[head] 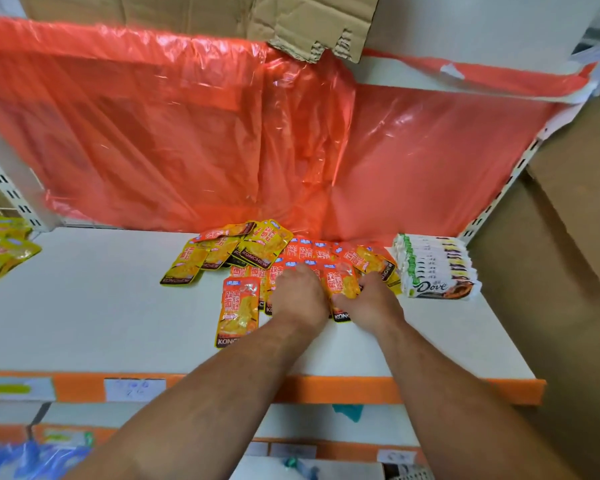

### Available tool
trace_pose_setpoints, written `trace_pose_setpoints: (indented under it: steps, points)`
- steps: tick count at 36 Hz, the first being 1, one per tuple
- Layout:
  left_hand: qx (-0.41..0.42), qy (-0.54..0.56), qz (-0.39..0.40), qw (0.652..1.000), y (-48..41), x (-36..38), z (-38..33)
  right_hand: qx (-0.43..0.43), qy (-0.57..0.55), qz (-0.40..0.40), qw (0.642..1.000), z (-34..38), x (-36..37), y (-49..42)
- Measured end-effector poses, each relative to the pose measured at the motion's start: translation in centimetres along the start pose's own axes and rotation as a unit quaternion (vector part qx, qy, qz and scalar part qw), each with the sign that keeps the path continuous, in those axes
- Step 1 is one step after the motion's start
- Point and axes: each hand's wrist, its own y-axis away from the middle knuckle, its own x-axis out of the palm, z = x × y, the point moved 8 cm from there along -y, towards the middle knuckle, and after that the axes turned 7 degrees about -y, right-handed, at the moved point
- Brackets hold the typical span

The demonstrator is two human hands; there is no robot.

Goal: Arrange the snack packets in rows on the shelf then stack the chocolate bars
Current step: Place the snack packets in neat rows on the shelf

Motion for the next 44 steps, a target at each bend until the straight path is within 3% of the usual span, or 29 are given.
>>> trace_pose_setpoints:
  steps: [5,14,33,38,44]
  points:
    - [0.021,-0.052,0.001,0.998,0.3,-0.5,-0.8,0.005,0.003,0.014,1.0,-0.1,0.0,-0.3]
    - [-0.075,0.092,0.03,0.992,0.0,0.0,0.1,0.002,-0.007,0.014,1.0,-0.1,0.0,-0.3]
    - [-0.11,0.213,0.061,0.969,-0.3,0.4,1.5,-0.001,-0.014,0.036,0.999,0.1,-0.1,-0.4]
    - [-0.122,0.251,0.036,0.96,0.3,-0.1,2.2,0.022,-0.09,0.048,0.995,0.4,-0.2,-0.4]
    - [-0.147,0.309,0.003,0.94,0.7,-0.9,5.0,-0.008,-0.228,0.103,0.968,2.1,0.0,1.3]
